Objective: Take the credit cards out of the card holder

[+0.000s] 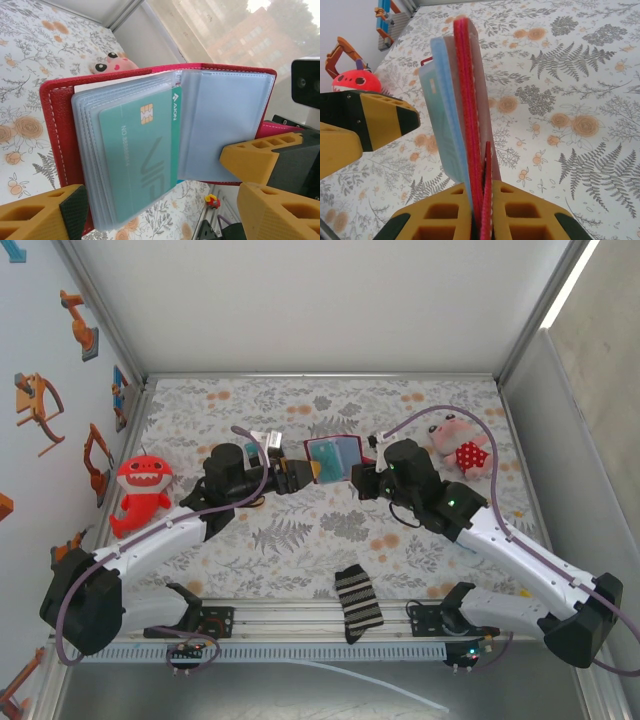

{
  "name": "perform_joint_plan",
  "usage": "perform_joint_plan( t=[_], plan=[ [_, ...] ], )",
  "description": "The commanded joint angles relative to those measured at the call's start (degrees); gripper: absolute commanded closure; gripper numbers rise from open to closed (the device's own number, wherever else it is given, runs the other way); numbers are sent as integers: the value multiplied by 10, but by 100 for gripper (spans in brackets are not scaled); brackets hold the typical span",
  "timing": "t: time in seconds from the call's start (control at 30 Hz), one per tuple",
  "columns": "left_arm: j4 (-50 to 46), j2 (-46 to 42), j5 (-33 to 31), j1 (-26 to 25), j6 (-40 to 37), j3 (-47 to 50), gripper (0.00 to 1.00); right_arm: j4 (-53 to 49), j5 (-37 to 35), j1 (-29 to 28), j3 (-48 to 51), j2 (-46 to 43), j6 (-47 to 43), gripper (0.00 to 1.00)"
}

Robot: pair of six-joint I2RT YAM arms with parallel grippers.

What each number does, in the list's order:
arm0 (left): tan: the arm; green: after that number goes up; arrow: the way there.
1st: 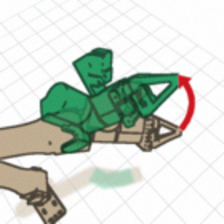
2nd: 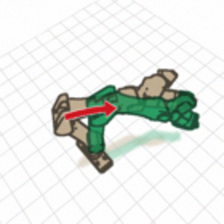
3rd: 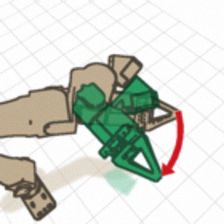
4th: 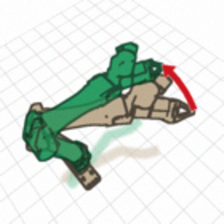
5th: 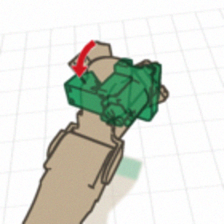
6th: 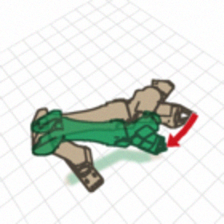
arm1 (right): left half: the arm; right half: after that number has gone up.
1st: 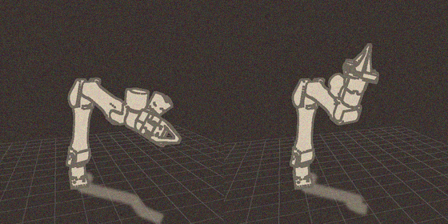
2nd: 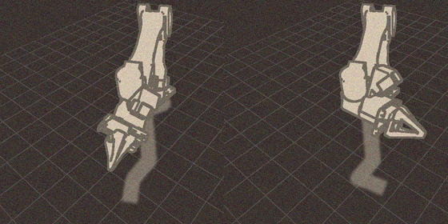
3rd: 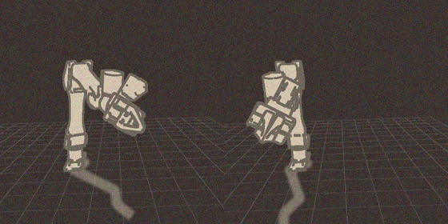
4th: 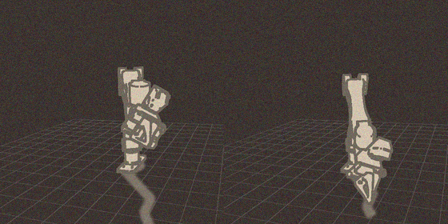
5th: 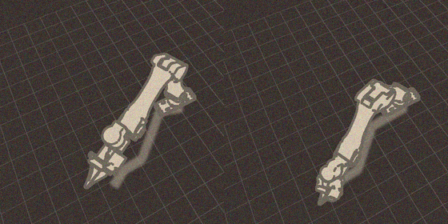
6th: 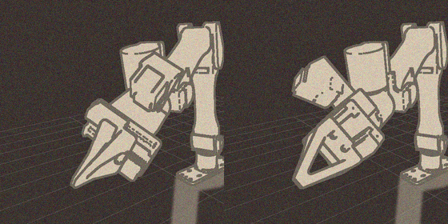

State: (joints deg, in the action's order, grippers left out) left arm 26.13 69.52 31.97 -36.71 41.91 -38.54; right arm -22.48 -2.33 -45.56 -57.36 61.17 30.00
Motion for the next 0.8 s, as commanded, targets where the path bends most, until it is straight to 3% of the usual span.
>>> perform_joint_plan(
  t=[0.0,0.23,0.3,0.7,0.77],
  plan=[
    [-11,1,0,-1,-12,-13,17,48,31,1,-11,-13,11,100],
    [-81,-18,-63,8,-21,-10,8,62,42,1,1,-37,13,100],
    [-105,-29,-78,9,-33,-10,1,64,48,1,3,-38,15,100],
    [-53,-28,-8,9,-43,-24,1,82,108,2,-1,-14,18,100],
    [-46,-26,-6,9,-41,-23,10,85,114,3,0,-12,18,100]
  ],
)
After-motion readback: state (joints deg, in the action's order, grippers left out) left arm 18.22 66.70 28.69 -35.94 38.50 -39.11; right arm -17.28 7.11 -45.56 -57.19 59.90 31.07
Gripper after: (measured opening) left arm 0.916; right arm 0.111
